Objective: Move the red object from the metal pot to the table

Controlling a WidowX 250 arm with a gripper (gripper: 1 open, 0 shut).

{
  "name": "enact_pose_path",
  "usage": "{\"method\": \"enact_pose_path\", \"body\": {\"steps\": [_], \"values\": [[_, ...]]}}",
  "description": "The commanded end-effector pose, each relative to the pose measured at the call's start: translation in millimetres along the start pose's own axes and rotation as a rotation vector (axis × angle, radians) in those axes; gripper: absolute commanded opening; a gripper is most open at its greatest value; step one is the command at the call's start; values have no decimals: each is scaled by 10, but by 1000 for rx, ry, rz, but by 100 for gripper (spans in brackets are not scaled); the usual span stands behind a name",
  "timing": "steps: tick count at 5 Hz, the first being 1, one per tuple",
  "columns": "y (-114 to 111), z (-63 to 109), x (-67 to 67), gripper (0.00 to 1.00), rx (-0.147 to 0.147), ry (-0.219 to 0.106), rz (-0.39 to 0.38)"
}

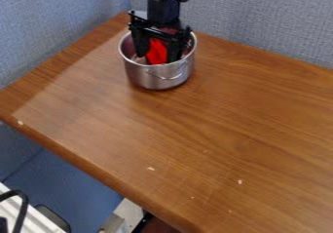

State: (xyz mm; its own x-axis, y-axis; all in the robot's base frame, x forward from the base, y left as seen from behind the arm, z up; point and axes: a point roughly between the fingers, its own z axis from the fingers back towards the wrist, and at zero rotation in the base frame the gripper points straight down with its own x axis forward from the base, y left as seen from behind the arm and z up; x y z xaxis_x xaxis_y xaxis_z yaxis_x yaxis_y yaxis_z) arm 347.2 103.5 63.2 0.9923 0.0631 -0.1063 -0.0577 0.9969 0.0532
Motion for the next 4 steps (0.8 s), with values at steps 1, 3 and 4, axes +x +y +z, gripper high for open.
{"method": "enact_pose_path", "body": {"steps": [1,3,4], "values": [[3,99,37,0,9,-36,-5],[-19,661,-79,0,31,-179,16],[13,891,-218,0,28,-211,48]]}}
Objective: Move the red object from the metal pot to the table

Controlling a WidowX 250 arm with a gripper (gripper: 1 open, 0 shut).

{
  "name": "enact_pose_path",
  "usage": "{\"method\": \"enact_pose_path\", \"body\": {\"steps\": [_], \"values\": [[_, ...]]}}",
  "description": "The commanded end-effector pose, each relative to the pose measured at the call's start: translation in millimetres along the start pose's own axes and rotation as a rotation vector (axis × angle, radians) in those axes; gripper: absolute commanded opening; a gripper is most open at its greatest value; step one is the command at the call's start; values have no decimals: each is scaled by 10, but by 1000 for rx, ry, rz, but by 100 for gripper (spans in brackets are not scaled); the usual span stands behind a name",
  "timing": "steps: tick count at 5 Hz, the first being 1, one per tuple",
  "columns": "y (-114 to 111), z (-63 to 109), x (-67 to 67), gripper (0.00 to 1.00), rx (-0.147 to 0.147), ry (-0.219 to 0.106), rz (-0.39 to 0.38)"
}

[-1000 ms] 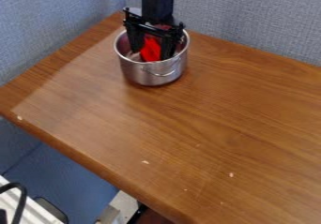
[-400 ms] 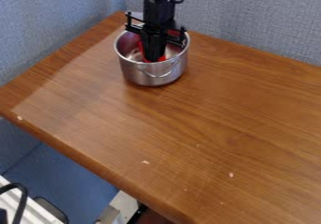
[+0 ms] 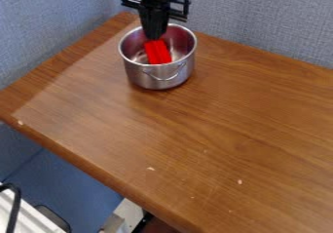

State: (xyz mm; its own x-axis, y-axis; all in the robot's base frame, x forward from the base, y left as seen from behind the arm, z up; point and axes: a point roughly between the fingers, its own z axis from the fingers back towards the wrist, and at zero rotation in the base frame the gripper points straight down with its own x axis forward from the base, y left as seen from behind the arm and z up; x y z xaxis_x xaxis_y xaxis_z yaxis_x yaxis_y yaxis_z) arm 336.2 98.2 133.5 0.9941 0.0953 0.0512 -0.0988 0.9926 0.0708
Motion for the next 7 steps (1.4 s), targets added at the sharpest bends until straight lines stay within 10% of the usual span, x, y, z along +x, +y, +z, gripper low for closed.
{"method": "enact_pose_path", "body": {"steps": [1,7], "values": [[-47,447,-35,100,4,-126,-20],[-65,-220,-97,100,48,17,-32]]}}
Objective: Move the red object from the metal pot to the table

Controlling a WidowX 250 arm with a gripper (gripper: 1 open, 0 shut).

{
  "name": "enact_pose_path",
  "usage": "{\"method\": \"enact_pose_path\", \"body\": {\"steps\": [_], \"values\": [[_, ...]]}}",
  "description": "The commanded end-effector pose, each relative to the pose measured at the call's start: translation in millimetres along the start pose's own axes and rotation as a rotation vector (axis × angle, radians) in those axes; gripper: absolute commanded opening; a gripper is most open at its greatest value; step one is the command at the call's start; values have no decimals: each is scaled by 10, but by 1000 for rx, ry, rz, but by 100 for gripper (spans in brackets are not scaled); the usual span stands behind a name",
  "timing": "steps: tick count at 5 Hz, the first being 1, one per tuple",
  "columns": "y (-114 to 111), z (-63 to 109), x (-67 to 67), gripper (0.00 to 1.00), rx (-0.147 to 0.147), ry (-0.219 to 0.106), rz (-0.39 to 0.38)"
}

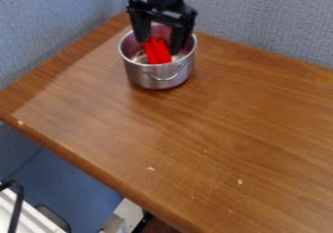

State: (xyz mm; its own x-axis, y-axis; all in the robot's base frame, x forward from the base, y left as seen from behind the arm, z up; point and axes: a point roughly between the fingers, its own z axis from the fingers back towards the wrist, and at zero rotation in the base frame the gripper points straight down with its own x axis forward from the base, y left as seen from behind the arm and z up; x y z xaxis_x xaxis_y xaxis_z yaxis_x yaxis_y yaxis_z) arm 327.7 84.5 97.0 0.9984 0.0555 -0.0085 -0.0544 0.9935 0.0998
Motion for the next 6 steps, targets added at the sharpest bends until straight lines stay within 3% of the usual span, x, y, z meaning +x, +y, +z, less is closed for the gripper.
{"method": "enact_pose_path", "body": {"steps": [1,2,3,4,5,6], "values": [[110,28,23,100,36,-17,14],[135,-52,41,100,43,1,20],[146,-115,54,0,42,12,26],[149,-121,53,0,43,11,28],[140,27,43,0,33,-22,35],[117,242,17,0,22,-77,40]]}}
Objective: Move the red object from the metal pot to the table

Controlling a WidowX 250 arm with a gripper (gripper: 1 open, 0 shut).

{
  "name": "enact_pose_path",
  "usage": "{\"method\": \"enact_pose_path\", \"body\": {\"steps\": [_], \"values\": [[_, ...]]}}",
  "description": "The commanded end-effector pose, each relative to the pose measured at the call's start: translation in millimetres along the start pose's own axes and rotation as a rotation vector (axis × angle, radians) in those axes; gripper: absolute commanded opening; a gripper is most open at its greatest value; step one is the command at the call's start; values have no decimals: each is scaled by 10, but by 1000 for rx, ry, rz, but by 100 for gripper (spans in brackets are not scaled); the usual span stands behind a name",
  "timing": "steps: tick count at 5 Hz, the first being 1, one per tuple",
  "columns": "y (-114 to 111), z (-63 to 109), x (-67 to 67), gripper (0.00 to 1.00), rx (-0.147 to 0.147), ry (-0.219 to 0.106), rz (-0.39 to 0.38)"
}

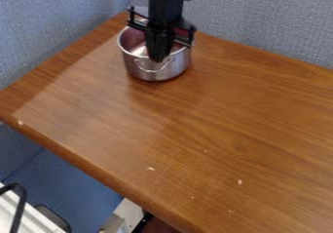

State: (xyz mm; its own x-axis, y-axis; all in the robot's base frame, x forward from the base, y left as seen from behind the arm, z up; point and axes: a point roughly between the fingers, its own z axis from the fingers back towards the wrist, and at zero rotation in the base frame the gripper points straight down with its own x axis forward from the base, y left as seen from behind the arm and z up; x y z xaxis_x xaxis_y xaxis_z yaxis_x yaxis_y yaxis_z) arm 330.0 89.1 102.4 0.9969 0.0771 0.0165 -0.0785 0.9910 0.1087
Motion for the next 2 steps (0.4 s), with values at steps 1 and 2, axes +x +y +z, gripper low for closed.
{"method": "enact_pose_path", "body": {"steps": [1,2], "values": [[101,492,-45,0,0,-121,43],[76,839,-90,0,-27,-206,38]]}}
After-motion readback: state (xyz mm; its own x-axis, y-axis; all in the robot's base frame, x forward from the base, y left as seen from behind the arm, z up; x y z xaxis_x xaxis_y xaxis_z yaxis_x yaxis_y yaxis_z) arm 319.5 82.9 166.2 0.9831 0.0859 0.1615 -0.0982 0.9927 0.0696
